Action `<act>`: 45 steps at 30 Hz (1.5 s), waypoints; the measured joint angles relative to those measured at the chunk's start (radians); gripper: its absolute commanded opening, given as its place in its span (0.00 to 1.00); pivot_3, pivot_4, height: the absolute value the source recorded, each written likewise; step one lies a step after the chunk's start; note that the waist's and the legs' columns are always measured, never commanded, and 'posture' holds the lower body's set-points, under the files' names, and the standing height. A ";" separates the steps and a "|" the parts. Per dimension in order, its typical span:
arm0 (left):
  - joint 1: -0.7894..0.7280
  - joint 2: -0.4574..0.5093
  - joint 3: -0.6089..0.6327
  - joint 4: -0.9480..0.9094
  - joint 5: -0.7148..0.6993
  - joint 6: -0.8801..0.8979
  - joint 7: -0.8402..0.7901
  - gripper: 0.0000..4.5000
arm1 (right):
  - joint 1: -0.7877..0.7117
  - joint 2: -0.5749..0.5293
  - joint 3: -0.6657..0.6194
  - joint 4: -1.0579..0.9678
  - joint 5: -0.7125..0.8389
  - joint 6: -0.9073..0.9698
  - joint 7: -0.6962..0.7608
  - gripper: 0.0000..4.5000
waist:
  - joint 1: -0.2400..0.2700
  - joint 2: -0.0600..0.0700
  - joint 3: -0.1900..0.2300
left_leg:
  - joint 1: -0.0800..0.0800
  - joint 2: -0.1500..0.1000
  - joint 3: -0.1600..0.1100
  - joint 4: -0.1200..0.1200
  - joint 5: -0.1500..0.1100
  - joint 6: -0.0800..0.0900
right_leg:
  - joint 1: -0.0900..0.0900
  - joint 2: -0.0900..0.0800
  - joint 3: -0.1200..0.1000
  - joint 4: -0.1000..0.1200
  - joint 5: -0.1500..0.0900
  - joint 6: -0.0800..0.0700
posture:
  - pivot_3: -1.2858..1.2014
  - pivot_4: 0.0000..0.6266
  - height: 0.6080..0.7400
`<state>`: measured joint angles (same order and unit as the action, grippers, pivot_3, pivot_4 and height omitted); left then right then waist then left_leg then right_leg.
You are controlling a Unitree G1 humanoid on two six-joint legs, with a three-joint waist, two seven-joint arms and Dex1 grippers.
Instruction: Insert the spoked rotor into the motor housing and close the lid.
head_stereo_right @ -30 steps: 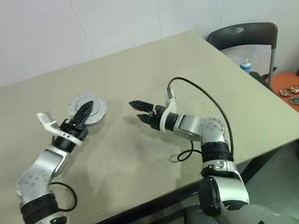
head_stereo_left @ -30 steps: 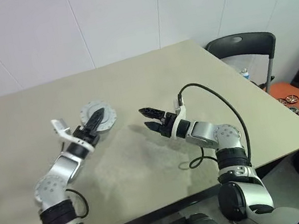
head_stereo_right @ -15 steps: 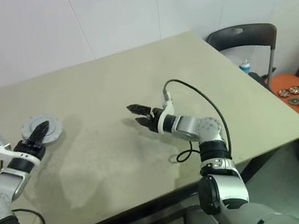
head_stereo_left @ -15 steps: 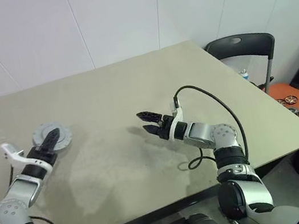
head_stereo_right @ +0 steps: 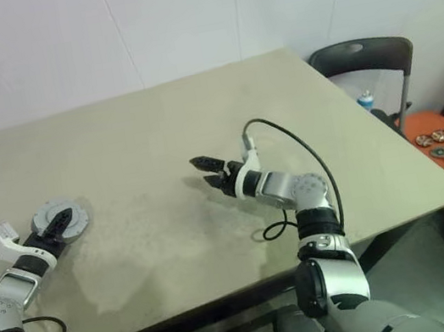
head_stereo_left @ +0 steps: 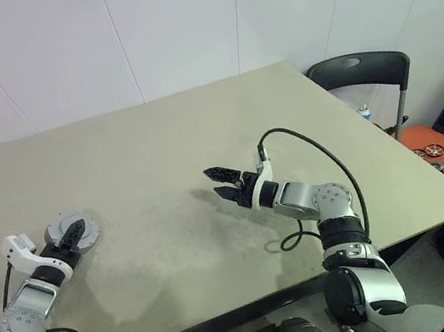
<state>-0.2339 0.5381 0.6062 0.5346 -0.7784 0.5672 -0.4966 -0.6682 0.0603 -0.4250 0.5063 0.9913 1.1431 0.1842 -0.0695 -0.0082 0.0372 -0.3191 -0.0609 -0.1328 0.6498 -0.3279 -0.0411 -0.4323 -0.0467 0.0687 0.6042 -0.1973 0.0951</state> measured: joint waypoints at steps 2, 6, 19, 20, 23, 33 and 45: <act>-0.008 0.016 -0.002 0.061 0.031 -0.034 -0.012 0.84 | 0.001 -0.001 -0.002 0.000 -0.005 -0.001 0.000 0.91 | -0.002 0.000 -0.001 | 0.001 0.000 0.000 0.000 0.000 0.000 | 0.001 0.001 0.000 0.001 0.000 0.000 | 0.52 0.00 1.00; -0.018 0.036 0.000 0.100 0.033 -0.032 -0.050 0.90 | 0.001 0.001 -0.003 0.000 -0.008 -0.002 0.000 0.91 | -0.005 0.000 -0.001 | 0.004 0.001 0.000 0.000 0.000 0.000 | 0.002 0.001 0.000 0.004 0.000 0.000 | 0.52 0.00 1.00; 0.170 0.368 0.104 0.043 -0.009 0.125 -0.313 0.90 | 0.000 0.008 0.016 0.011 -0.038 -0.009 0.036 0.91 | -0.035 0.000 -0.001 | -0.001 0.001 0.000 -0.001 0.000 0.000 | -0.005 0.000 0.000 0.006 0.000 0.000 | 0.52 0.00 1.00; 0.181 0.395 0.111 0.056 0.000 0.121 -0.340 0.90 | 0.000 0.006 0.016 0.012 -0.039 -0.010 0.038 0.91 | -0.034 0.001 0.000 | -0.001 0.001 0.000 -0.001 0.000 0.000 | -0.005 0.000 0.000 0.006 0.000 0.000 | 0.52 0.00 1.00; 0.186 0.487 0.116 0.156 0.042 0.087 -0.422 0.90 | 0.000 0.001 0.017 0.019 -0.046 -0.015 0.050 0.91 | -0.029 0.002 0.000 | -0.001 0.001 -0.001 -0.001 0.000 0.000 | -0.004 0.001 -0.001 0.006 0.000 0.000 | 0.52 0.00 1.00; -0.065 0.583 -0.017 0.268 0.166 0.004 -0.584 0.90 | -0.061 -0.138 0.106 0.000 -0.079 0.027 0.184 0.91 | -0.024 0.001 0.000 | -0.001 0.000 -0.002 0.000 0.000 0.000 | -0.003 -0.001 -0.003 0.005 0.000 0.000 | 0.52 0.00 1.00; -0.221 0.463 -0.421 -0.244 0.222 -0.005 -0.849 0.90 | -0.157 -0.584 0.787 -0.427 -0.501 -0.459 0.973 0.91 | -0.035 -0.002 -0.001 | -0.003 0.001 0.001 0.000 -0.001 0.001 | -0.006 -0.001 -0.002 0.006 -0.002 0.003 | 0.52 0.00 1.00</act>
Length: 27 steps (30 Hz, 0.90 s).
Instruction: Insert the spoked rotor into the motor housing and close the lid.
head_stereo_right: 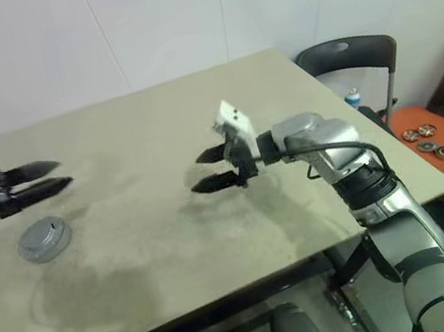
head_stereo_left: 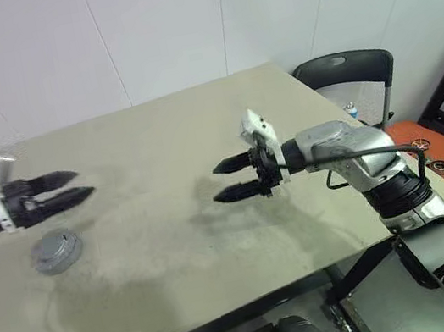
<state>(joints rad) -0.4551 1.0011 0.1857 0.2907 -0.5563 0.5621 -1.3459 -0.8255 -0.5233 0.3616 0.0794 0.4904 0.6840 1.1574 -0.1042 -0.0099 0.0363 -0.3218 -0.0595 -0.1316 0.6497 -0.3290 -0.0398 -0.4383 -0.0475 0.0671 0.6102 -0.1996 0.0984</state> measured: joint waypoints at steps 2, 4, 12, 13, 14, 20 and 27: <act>0.035 -0.011 -0.029 -0.092 0.000 0.000 -0.016 0.90 | -0.001 -0.006 0.006 0.001 -0.032 -0.059 0.038 0.91 | 0.008 0.000 0.000 | 0.000 0.000 0.000 0.000 0.000 0.000 | 0.000 -0.001 0.000 0.000 0.000 0.000 | 0.52 0.00 1.00; 0.059 -0.022 -0.053 -0.175 -0.003 0.004 -0.024 0.90 | -0.008 -0.004 0.006 0.008 -0.049 -0.086 0.061 0.91 | 0.013 0.000 0.000 | 0.000 -0.001 0.000 0.000 0.000 0.000 | 0.000 -0.001 0.000 0.000 0.000 0.000 | 0.52 0.00 1.00; 0.076 -0.026 -0.052 -0.276 -0.039 0.078 -0.007 0.90 | -0.036 0.005 0.002 0.083 -0.095 -0.124 0.108 0.91 | 0.040 0.000 0.001 | 0.000 0.000 0.000 0.001 0.000 0.000 | 0.000 0.000 0.000 0.000 0.000 -0.001 | 0.52 0.00 1.00; 0.089 -0.026 -0.049 -0.280 -0.043 0.083 0.000 0.90 | -0.036 0.008 0.002 0.082 -0.095 -0.123 0.109 0.91 | 0.040 0.000 0.001 | 0.000 -0.001 0.000 0.001 0.000 0.000 | 0.000 0.000 0.000 0.000 0.000 -0.001 | 0.52 0.00 1.00; 0.104 -0.026 -0.046 -0.288 -0.045 0.089 0.005 0.90 | -0.035 0.011 0.002 0.082 -0.095 -0.120 0.109 0.91 | 0.040 0.000 0.001 | 0.000 -0.001 0.000 0.001 0.000 0.000 | 0.000 0.000 0.000 0.000 0.000 -0.001 | 0.52 0.00 1.00; 0.163 -0.031 -0.023 -0.337 -0.082 0.135 0.048 0.90 | -0.020 0.019 0.001 0.078 -0.094 -0.081 0.109 0.91 | 0.042 0.000 0.001 | 0.000 -0.001 0.000 0.001 0.000 0.000 | 0.000 0.000 0.000 0.000 0.000 -0.001 | 0.52 0.00 1.00; 0.162 -0.032 -0.006 -0.348 -0.095 0.149 0.071 0.90 | -0.023 0.036 -0.022 0.084 -0.095 -0.077 0.103 0.91 | 0.048 0.000 0.001 | 0.000 -0.001 0.000 0.001 0.000 0.000 | 0.001 0.000 0.000 0.000 0.000 -0.001 | 0.52 0.00 1.00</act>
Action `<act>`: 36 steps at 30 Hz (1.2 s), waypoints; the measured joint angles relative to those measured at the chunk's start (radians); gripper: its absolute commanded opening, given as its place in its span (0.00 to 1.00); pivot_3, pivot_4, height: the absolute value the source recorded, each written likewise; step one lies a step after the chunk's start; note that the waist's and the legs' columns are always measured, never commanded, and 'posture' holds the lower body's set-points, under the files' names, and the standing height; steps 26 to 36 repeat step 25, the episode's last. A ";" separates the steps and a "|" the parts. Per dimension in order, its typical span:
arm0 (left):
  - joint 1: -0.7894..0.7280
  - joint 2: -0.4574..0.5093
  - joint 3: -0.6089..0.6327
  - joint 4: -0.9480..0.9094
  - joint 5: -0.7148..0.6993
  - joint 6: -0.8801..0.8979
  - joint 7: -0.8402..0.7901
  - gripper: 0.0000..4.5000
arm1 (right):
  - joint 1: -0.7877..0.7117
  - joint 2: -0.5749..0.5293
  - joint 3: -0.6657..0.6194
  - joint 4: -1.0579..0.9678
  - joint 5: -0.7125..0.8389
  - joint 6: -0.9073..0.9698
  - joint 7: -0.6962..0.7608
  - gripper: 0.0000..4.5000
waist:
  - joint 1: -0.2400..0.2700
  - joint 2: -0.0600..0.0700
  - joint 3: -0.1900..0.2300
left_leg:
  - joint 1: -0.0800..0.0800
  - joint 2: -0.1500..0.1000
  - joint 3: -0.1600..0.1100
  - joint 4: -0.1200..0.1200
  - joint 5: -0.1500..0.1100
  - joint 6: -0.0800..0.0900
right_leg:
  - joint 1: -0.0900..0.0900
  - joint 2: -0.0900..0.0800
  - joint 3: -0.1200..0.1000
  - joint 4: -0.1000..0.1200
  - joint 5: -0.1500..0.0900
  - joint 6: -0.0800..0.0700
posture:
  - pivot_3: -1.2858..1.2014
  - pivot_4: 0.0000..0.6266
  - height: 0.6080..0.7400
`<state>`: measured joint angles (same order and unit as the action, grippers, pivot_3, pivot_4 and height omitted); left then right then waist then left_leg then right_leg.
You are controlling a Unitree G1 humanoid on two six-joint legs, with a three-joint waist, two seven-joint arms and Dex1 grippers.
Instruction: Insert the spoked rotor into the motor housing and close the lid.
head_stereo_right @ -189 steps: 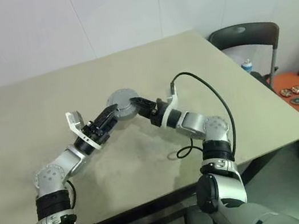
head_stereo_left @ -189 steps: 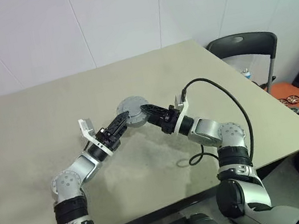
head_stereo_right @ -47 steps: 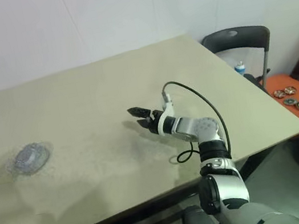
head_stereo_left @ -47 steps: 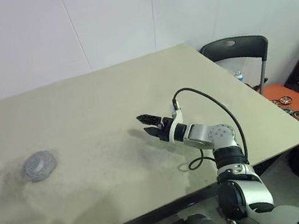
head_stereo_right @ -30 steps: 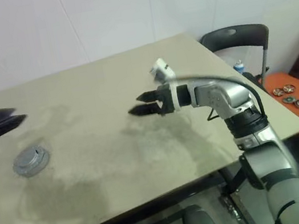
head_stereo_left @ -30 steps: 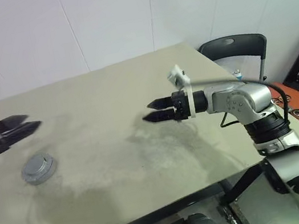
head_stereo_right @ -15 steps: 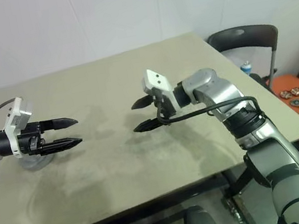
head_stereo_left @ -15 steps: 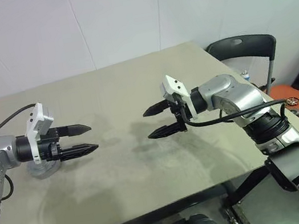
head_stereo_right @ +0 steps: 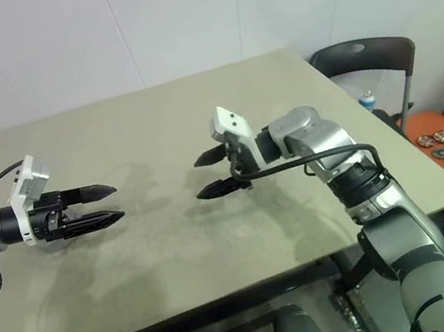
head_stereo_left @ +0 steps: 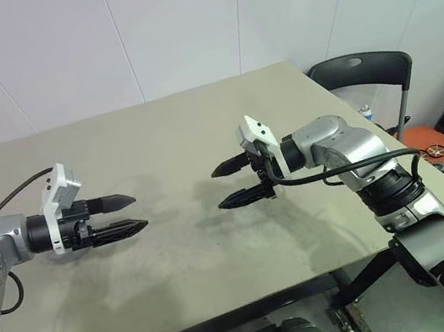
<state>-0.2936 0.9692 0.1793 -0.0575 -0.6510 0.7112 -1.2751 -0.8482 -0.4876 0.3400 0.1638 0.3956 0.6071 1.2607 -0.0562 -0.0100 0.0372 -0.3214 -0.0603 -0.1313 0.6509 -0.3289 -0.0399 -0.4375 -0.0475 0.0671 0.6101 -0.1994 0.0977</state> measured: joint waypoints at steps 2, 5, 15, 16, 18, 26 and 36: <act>-0.015 -0.001 -0.001 0.008 0.000 0.000 0.002 0.90 | -0.006 0.006 -0.004 0.004 -0.001 0.000 -0.005 0.91 | 0.002 0.000 0.000 | 0.000 0.000 0.000 0.000 0.000 0.000 | 0.000 0.000 0.000 0.000 0.000 0.000 | 0.52 0.00 1.00; -0.040 -0.001 -0.001 0.020 0.000 -0.001 0.002 0.90 | -0.020 0.010 -0.005 0.017 -0.002 0.000 -0.008 0.91 | 0.004 0.000 0.000 | 0.000 0.000 0.000 0.000 0.000 0.000 | 0.000 0.000 0.000 0.000 0.000 0.000 | 0.52 0.00 1.00; -0.108 -0.005 -0.008 0.078 0.009 -0.017 -0.011 0.90 | -0.021 0.008 -0.017 0.016 -0.010 0.004 -0.002 0.91 | 0.012 0.000 0.000 | 0.000 -0.001 0.001 0.000 0.000 0.000 | 0.000 0.000 0.000 0.000 0.000 0.000 | 0.52 0.00 1.00; -0.108 -0.008 -0.009 0.079 0.010 -0.019 -0.012 0.90 | -0.021 0.007 -0.019 0.016 -0.010 0.004 0.002 0.91 | 0.012 0.000 0.000 | 0.000 -0.001 0.001 0.000 0.000 0.000 | 0.000 0.000 0.000 0.000 0.000 0.000 | 0.52 0.00 1.00; -0.108 -0.009 -0.010 0.080 0.010 -0.021 -0.015 0.90 | -0.021 0.001 -0.019 0.007 -0.010 0.004 0.013 0.91 | 0.012 0.000 0.000 | 0.000 0.000 0.001 0.000 0.000 0.000 | 0.000 0.000 0.000 0.000 0.000 0.000 | 0.52 0.00 1.00; -0.092 -0.009 -0.009 0.074 0.010 -0.022 -0.014 0.90 | -0.020 0.001 -0.019 -0.003 -0.019 0.004 0.022 0.91 | 0.012 0.000 0.000 | 0.000 0.000 0.001 0.001 0.000 0.000 | 0.000 0.000 0.000 0.000 0.000 0.000 | 0.52 0.00 1.00; -0.092 -0.009 -0.009 0.074 0.010 -0.022 -0.014 0.90 | -0.020 0.001 -0.019 -0.003 -0.019 0.004 0.022 0.91 | 0.012 0.000 0.000 | 0.000 0.000 0.001 0.001 0.000 0.000 | 0.000 0.000 0.000 0.000 0.000 0.000 | 0.52 0.00 1.00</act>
